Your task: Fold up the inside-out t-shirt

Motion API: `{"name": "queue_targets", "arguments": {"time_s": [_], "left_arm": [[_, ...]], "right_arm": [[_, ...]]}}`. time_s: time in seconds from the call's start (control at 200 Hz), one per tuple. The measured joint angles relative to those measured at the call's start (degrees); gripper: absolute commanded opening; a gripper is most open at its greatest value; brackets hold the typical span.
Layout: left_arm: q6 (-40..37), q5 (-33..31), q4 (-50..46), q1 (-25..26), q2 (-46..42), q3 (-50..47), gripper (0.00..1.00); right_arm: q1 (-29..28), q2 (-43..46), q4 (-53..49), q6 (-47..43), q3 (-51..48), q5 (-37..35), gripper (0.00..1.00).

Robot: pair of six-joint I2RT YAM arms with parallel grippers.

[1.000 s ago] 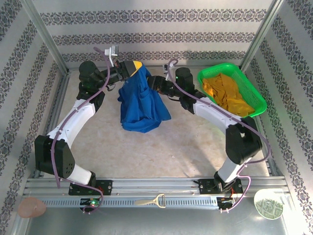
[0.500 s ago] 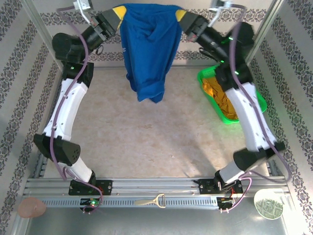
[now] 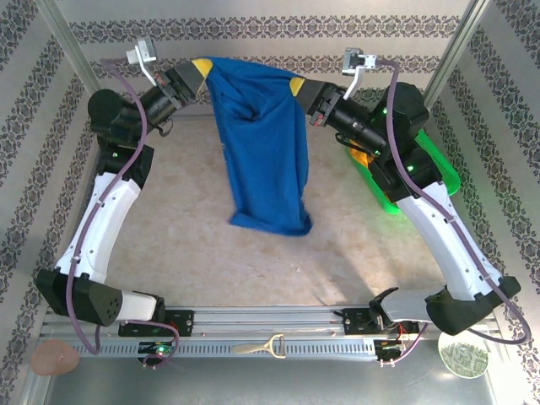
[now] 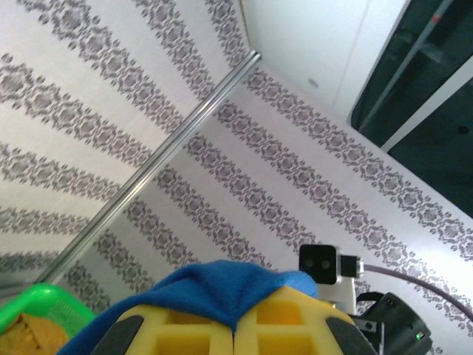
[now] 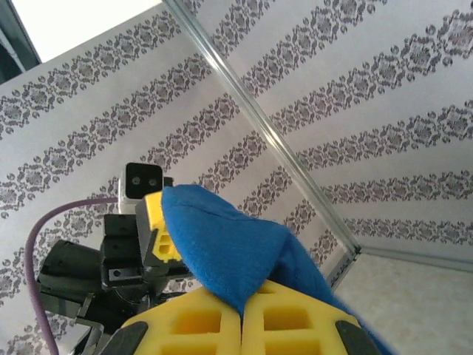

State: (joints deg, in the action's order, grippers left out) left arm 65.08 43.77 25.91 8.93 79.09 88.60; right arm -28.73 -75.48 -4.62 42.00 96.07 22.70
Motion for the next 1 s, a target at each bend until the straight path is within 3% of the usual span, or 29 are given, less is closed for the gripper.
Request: {"name": "queue_targets", "arguments": {"time_s": [0.125, 0.33, 0.46, 0.56, 0.739, 0.934, 0.999], "left_arm": [[-2.4, -1.6, -3.0, -0.6, 4.0, 5.0, 0.00], [-4.1, -2.5, -10.0, -3.1, 18.7, 17.9, 0.00], [-5.1, -2.1, -15.1, -2.9, 20.3, 19.2, 0.00], [-7.6, -1.5, -17.1, -1.8, 16.0, 13.8, 0.00], [-11.4, 0.1, -18.0, 4.9, 5.1, -8.4, 0.00], [-13.8, 0.0, -19.1, 15.8, 13.1, -20.4, 0.00], [-14.2, -0.1, -19.3, 18.6, 17.2, -20.4, 0.02]], "right_arm": [[0.1, -2.8, 1.8, 0.1, 0.9, -0.9, 0.00], [2.0, -11.8, 2.4, 1.8, 3.5, -1.1, 0.00], [1.9, -10.8, 2.6, 2.6, 0.3, -1.8, 0.00], [0.9, -3.8, 5.8, 3.7, -12.2, -3.7, 0.00], [-4.3, 8.9, 11.6, 7.8, -43.7, -12.6, 0.00], [-9.9, 17.7, 8.5, 14.5, -68.6, -25.6, 0.00], [-10.1, 22.2, 3.8, 16.4, -71.4, -29.6, 0.40]]}}
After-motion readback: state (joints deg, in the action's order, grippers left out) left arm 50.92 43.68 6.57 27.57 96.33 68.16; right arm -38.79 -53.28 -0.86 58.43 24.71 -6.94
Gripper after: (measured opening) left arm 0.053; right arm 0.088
